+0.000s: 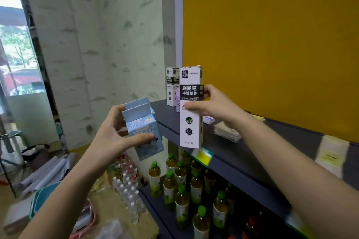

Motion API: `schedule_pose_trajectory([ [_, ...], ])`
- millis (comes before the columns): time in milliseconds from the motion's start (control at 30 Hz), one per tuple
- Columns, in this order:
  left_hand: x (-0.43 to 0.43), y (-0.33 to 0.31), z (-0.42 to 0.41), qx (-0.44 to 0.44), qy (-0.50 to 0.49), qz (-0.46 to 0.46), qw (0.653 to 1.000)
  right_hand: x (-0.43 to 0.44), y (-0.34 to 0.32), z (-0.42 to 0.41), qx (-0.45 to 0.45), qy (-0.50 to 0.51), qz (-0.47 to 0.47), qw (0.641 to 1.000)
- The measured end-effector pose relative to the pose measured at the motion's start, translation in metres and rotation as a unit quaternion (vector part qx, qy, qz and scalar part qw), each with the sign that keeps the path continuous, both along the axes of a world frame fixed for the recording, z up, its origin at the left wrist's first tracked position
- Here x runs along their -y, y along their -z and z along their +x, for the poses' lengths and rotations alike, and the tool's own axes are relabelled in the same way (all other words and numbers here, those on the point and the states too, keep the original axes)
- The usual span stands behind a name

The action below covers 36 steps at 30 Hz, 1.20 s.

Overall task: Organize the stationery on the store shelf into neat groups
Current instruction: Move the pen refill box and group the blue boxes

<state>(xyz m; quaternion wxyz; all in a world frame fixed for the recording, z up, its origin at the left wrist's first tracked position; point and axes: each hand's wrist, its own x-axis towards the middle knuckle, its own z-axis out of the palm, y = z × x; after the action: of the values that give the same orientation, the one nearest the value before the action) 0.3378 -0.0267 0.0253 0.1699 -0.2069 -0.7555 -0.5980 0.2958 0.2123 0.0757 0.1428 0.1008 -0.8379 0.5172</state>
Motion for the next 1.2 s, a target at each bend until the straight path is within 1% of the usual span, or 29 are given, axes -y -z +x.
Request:
schedule_pose_trajectory([
  [133, 0.038, -0.007, -0.074, 0.01, 0.031, -0.013, 0.999, 0.034, 0.001, -0.073, 0.016, 0.033, -0.007, 0.999],
  [233, 0.062, -0.016, -0.128, 0.01, 0.053, -0.018, 0.998, 0.054, 0.0, -0.125, 0.019, 0.055, -0.032, 0.998],
  [367, 0.081, -0.023, -0.198, 0.017, 0.073, -0.009, 0.997, 0.076, -0.005, -0.192, -0.006, 0.11, 0.02, 0.994],
  [633, 0.085, -0.021, -0.299, 0.051, 0.122, -0.003, 0.991, 0.091, -0.009, -0.281, -0.015, 0.144, 0.076, 0.987],
  [700, 0.083, -0.019, -0.317, 0.057, 0.137, 0.002, 0.989, 0.091, -0.006, -0.296, -0.013, 0.151, 0.088, 0.984],
  [800, 0.08, -0.019, -0.338, 0.06, 0.164, 0.005, 0.985, 0.091, -0.003, -0.311, -0.013, 0.177, 0.14, 0.974],
  [867, 0.078, -0.02, -0.349, 0.066, 0.18, 0.008, 0.981, 0.092, 0.0, -0.316, -0.01, 0.195, 0.159, 0.968],
  [1200, 0.071, -0.022, -0.385, 0.085, 0.285, 0.009, 0.955, 0.097, 0.008, -0.323, 0.01, 0.225, 0.115, 0.968],
])
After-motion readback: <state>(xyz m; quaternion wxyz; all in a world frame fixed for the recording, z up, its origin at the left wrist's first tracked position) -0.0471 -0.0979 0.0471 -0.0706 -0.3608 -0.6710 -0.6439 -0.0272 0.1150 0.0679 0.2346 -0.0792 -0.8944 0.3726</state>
